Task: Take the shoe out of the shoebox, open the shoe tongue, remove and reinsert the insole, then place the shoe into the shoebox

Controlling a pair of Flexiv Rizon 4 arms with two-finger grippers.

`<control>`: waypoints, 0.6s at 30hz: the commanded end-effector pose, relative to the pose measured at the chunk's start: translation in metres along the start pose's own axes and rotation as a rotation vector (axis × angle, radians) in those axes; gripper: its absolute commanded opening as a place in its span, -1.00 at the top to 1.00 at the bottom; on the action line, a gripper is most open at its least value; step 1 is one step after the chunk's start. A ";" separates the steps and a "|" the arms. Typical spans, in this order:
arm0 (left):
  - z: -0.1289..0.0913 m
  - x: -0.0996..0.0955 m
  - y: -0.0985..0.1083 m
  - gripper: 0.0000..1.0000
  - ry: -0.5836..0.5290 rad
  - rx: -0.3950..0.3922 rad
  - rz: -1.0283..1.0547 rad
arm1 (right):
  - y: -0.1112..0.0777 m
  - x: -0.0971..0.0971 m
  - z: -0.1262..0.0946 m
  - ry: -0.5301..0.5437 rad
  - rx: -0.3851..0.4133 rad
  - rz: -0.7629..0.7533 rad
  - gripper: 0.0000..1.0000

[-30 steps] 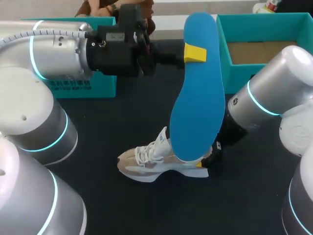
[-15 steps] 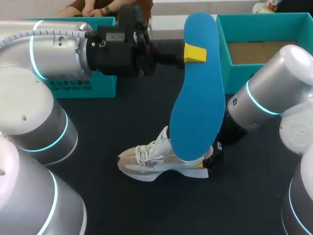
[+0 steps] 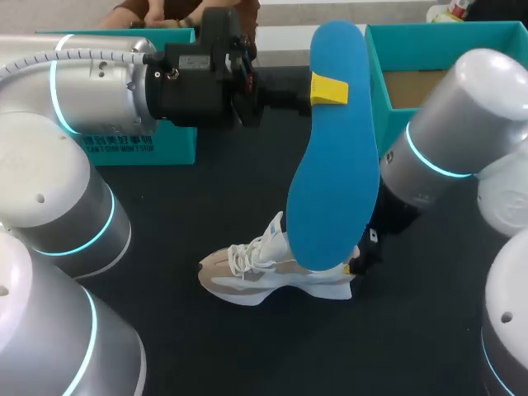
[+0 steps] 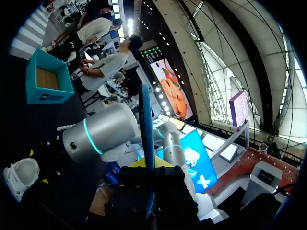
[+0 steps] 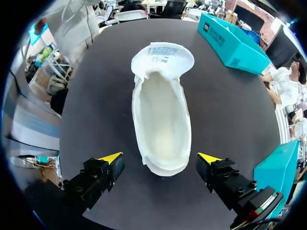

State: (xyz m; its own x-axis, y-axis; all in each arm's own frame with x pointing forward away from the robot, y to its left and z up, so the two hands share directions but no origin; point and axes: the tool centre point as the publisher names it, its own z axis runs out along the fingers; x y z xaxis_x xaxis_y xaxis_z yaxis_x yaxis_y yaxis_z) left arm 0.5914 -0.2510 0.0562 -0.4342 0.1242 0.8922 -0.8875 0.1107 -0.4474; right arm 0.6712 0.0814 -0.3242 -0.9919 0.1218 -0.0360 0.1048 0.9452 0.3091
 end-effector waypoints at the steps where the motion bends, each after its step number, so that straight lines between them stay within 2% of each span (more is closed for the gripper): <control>1: 0.000 0.000 0.001 1.00 -0.002 0.000 -0.001 | 0.004 0.002 -0.016 -0.036 0.080 0.023 -1.00; 8: 0.000 0.000 0.001 1.00 -0.002 0.000 -0.001 | 0.010 -0.005 -0.012 -0.040 0.087 0.004 -1.00; 10: 0.000 0.000 0.001 1.00 -0.002 0.000 -0.001 | 0.015 -0.007 -0.009 -0.014 0.124 -0.005 -1.00; 18: 0.000 0.000 0.001 1.00 -0.002 0.000 -0.001 | 0.031 -0.014 0.008 -0.012 0.101 -0.015 -1.00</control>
State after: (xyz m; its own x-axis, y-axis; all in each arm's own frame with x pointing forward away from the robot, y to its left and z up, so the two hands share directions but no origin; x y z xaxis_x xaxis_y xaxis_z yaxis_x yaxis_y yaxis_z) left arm 0.5914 -0.2510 0.0561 -0.4343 0.1242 0.8922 -0.8874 0.1108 -0.4474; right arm 0.6820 0.0972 -0.3067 -0.9926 0.1084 -0.0552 0.0930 0.9687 0.2302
